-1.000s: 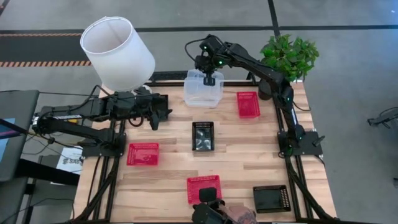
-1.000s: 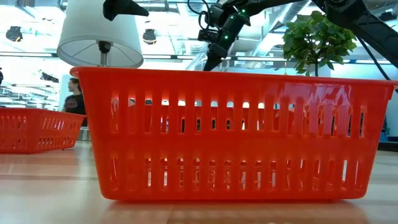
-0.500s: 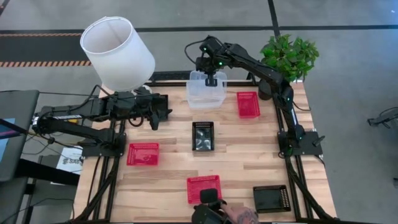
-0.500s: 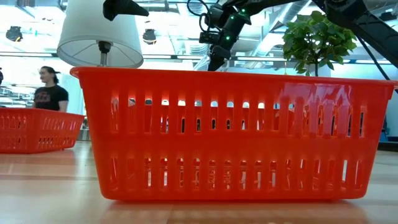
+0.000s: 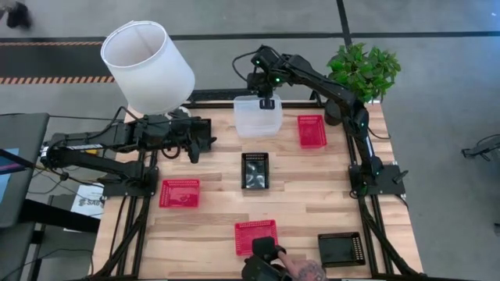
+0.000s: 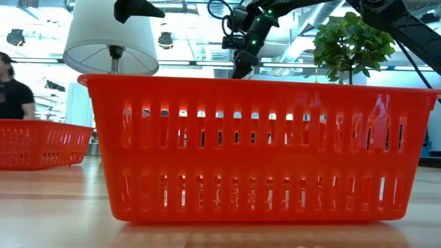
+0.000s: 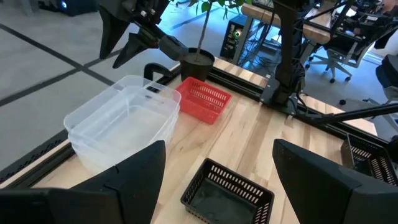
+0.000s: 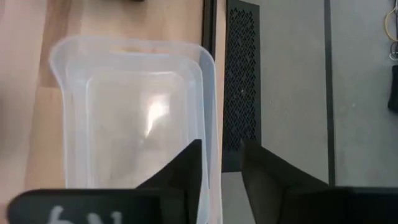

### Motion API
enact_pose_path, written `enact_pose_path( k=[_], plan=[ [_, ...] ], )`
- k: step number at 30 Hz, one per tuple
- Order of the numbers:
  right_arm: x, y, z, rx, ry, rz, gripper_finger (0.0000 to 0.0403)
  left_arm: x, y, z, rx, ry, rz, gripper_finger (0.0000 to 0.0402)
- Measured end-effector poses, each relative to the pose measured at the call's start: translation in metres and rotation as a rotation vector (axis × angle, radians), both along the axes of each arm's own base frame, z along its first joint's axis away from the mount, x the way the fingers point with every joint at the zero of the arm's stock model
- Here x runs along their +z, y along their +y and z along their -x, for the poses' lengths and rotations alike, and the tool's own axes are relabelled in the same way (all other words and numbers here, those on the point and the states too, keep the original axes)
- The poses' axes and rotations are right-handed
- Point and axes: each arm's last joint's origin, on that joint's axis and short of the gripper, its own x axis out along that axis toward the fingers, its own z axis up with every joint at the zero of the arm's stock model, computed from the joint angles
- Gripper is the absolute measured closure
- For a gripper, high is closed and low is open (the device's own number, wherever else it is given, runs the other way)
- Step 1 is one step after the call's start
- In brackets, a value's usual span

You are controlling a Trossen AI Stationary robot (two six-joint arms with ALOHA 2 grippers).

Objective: Stack baskets by color
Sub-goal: Stack the middle red bin on the top red bin

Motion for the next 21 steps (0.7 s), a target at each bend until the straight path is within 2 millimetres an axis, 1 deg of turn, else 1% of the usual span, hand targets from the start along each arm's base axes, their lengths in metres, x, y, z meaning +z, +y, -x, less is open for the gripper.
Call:
enact_pose_path(
  k=[4,7,10,15,18,21],
  plan=[
    [0.003,0.0,0.0,-0.038,-0.035,-0.016,0.0246,0.0,0.0,0.0,-0.001,0.0,0.0,0.0118],
    [0.014,0.005,0.007,-0.07,-0.077,-0.067,0.0235,0.0,0.0,0.0,-0.003,0.003,-0.006,0.0118],
    [0.027,0.011,0.024,-0.09,-0.107,-0.207,0.023,0.0,0.0,0.0,-0.009,0.008,-0.02,0.0118],
    [0.038,0.019,0.052,-0.134,-0.104,-0.489,0.0233,-0.003,0.002,0.002,-0.011,0.057,-0.044,0.0118],
    [0.04,0.027,0.067,-0.174,-0.044,-0.618,0.024,-0.009,0.007,0.003,0.0,0.118,-0.043,0.0118],
    [0.037,0.046,0.076,-0.198,0.03,-0.681,0.0246,-0.016,0.011,0.003,-0.052,0.191,-0.027,0.0118]
  ],
)
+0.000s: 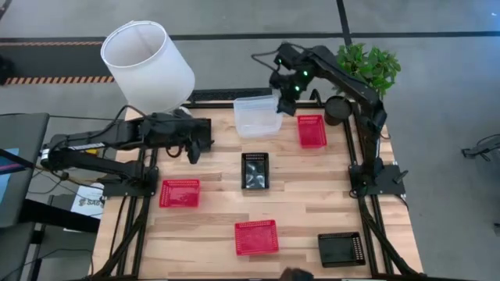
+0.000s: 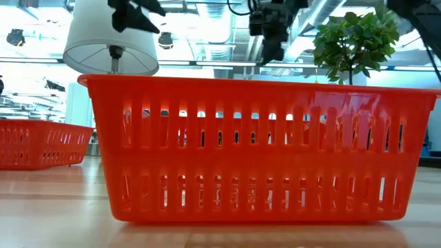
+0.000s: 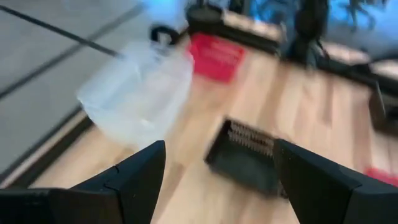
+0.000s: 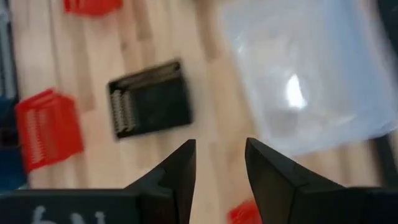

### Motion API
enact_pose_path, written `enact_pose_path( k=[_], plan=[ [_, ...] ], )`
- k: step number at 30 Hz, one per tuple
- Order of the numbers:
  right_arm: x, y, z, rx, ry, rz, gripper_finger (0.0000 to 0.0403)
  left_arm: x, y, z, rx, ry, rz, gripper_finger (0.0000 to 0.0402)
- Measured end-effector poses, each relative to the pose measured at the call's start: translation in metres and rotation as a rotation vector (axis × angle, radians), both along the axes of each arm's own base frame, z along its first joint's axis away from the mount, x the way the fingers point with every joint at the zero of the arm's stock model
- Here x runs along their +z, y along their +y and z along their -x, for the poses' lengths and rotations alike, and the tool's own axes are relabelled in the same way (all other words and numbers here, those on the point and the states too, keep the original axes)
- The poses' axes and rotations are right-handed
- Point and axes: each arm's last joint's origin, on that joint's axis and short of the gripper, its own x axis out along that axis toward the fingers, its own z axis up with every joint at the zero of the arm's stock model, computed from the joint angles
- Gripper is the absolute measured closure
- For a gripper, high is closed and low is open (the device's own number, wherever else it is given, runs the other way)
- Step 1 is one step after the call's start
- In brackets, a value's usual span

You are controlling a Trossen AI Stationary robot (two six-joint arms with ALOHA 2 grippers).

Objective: Stack baskets by color
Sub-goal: Stack the middle red bin on the top red bin

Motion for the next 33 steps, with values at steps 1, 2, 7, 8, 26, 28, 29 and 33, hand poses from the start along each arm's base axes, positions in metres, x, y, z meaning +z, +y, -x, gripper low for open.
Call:
enact_pose_path(
  k=[1,2,7,8,26,28,29,33],
  plan=[
    [-0.001,0.008,0.002,0.004,0.011,-0.012,0.0248,-0.002,0.001,-0.001,-0.029,0.02,0.011,0.0118],
    [-0.002,0.017,0.005,0.008,0.018,-0.023,0.0249,-0.004,0.001,-0.003,-0.061,0.037,0.02,0.0118],
    [-0.017,0.066,0.02,-0.006,-0.004,-0.051,0.0256,-0.022,0.0,-0.005,-0.191,0.211,0.065,0.0118],
    [-0.022,0.077,0.024,-0.021,-0.014,-0.055,0.0258,-0.026,-0.001,-0.005,-0.213,0.254,0.076,0.0118],
    [-0.116,0.133,0.087,-0.257,0.214,0.226,0.0231,-0.066,-0.003,-0.011,-0.33,0.519,0.16,0.0118],
    [-0.123,0.125,0.083,-0.217,0.248,0.264,0.021,-0.073,-0.003,-0.01,-0.312,0.522,0.177,0.0118],
    [-0.128,0.121,0.082,-0.191,0.269,0.272,0.0198,-0.077,-0.003,-0.008,-0.302,0.529,0.189,0.0118],
    [-0.146,0.107,0.072,-0.121,0.332,0.285,0.0164,-0.09,-0.006,-0.007,-0.261,0.527,0.24,0.0118]
  ],
)
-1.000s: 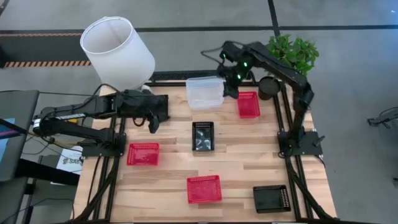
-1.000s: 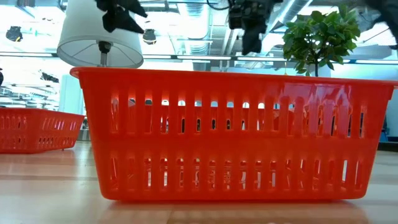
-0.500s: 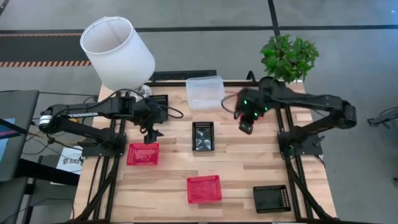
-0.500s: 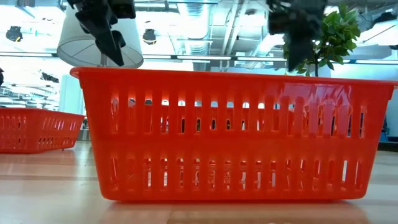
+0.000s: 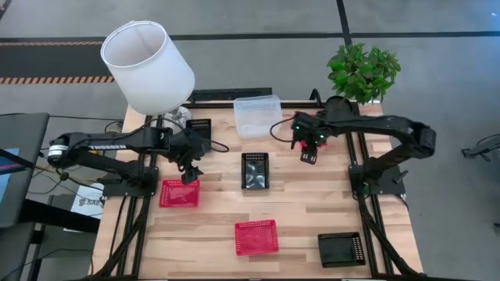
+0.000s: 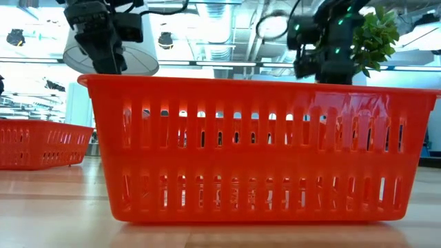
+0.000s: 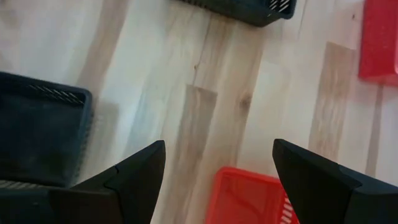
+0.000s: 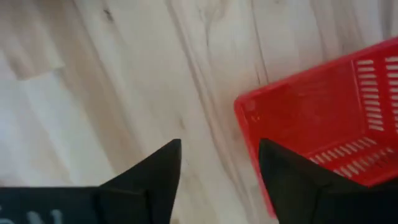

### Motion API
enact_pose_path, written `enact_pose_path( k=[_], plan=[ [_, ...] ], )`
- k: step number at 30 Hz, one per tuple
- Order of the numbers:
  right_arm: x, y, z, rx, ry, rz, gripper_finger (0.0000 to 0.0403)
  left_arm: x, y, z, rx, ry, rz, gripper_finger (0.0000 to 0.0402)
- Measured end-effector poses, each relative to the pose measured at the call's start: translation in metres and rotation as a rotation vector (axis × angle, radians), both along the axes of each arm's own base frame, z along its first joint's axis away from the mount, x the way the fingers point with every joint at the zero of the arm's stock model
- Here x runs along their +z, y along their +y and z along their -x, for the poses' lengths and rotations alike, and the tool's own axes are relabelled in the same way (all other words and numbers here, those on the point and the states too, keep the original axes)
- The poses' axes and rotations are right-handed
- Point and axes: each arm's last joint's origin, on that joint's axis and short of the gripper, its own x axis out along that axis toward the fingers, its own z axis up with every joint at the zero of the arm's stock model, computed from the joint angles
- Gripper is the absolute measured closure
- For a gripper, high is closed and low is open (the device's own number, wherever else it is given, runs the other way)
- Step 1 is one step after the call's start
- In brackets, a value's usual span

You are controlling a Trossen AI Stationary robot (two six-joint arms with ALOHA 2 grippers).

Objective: Stack baskets by color
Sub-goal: Stack the middle red bin on the top red bin

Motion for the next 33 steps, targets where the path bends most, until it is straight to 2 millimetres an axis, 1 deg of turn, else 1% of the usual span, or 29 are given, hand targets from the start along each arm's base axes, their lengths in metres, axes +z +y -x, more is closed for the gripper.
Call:
enact_pose_path(
  k=[3,7,9,12,15,20,22,27,31,33],
  plan=[
    [-0.017,-0.009,-0.006,0.021,0.069,-0.017,0.0156,-0.004,-0.005,-0.003,0.014,-0.027,0.02,0.0118],
    [-0.034,-0.023,-0.01,0.01,0.115,-0.037,0.0155,-0.009,-0.015,-0.005,0.006,-0.043,0.031,0.0118],
    [-0.038,-0.028,-0.011,-0.006,0.118,-0.039,0.0155,-0.01,-0.02,-0.005,0.013,-0.033,0.025,0.0118],
    [-0.038,-0.032,-0.009,-0.028,0.116,-0.044,0.0155,-0.01,-0.026,-0.005,0.035,-0.032,0.006,0.0118],
    [-0.03,-0.03,-0.006,-0.05,0.079,-0.044,0.0155,-0.01,-0.031,-0.003,0.061,-0.021,-0.027,0.0118],
    [-0.007,-0.019,0.0,-0.109,-0.021,-0.028,0.0155,-0.013,-0.039,0.002,0.037,0.032,-0.044,0.0118],
    [0.003,-0.012,0.002,-0.122,-0.076,-0.036,0.0155,-0.015,-0.042,0.006,0.001,0.073,-0.062,0.0118],
    [0.024,0.01,0.005,-0.126,-0.184,-0.031,0.0155,-0.02,-0.044,0.018,-0.159,0.208,-0.135,0.0118],
    [0.033,0.027,0.006,-0.132,-0.237,-0.035,0.0155,-0.022,-0.044,0.019,-0.223,0.223,-0.154,0.0118],
    [0.036,0.035,0.005,-0.133,-0.255,-0.044,0.0155,-0.032,-0.044,0.019,-0.238,0.216,-0.147,0.0118]
  ],
)
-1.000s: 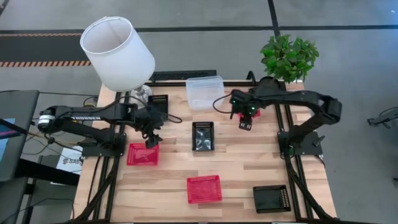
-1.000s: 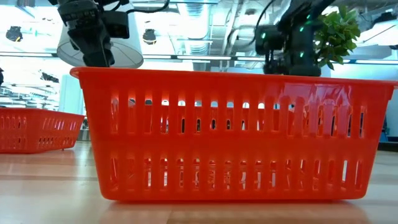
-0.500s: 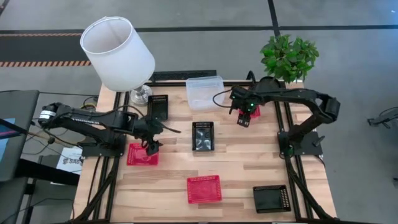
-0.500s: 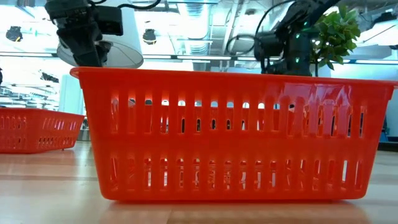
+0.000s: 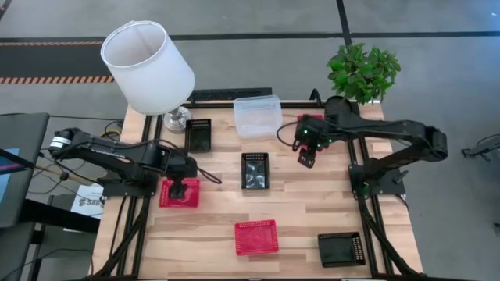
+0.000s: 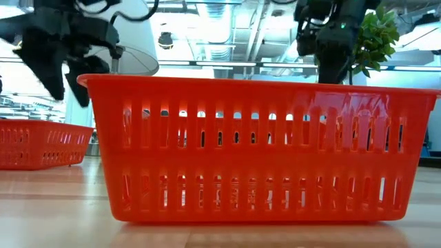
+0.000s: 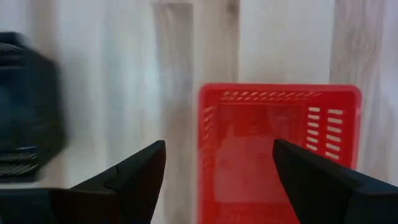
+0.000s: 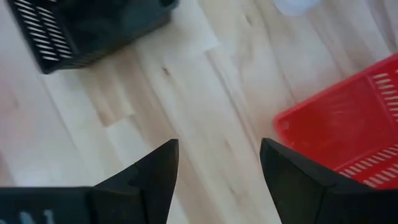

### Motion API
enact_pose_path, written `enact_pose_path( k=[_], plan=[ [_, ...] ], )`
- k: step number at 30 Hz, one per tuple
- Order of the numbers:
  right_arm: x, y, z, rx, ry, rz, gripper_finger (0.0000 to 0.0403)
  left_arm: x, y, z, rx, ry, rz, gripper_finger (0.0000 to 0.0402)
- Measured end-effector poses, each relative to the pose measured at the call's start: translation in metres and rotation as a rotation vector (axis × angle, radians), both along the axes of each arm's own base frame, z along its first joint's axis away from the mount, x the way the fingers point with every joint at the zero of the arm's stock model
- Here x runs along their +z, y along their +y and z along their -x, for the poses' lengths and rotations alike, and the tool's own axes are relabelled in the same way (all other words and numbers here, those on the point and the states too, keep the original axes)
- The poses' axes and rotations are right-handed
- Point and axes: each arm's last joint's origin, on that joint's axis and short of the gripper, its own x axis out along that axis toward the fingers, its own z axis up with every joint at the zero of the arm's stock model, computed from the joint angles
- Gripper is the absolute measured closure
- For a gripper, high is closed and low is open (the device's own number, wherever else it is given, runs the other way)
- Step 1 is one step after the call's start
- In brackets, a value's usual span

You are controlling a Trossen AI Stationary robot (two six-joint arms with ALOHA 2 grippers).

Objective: Stack baskets by color
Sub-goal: Stack the middle red bin on the top red bin

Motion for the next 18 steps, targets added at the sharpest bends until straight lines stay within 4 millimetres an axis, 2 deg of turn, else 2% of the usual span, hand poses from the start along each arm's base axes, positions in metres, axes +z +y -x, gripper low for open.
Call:
enact_pose_path(
  k=[4,8,11,18],
  plan=[
    [0.006,0.018,-0.002,0.011,-0.049,-0.011,0.0155,-0.027,-0.001,0.003,0.024,0.005,0.07,0.0118],
    [0.011,0.035,-0.004,0.016,-0.098,0.029,0.0155,-0.029,0.003,0.003,0.131,-0.005,-0.034,0.0118],
    [0.013,0.043,-0.005,0.016,-0.115,0.047,0.0155,-0.033,0.002,0.001,0.124,0.021,-0.024,0.0118],
    [0.011,0.054,-0.008,0.015,-0.122,0.031,0.0155,-0.057,0.0,-0.01,0.115,0.179,-0.027,0.0127]
  ],
)
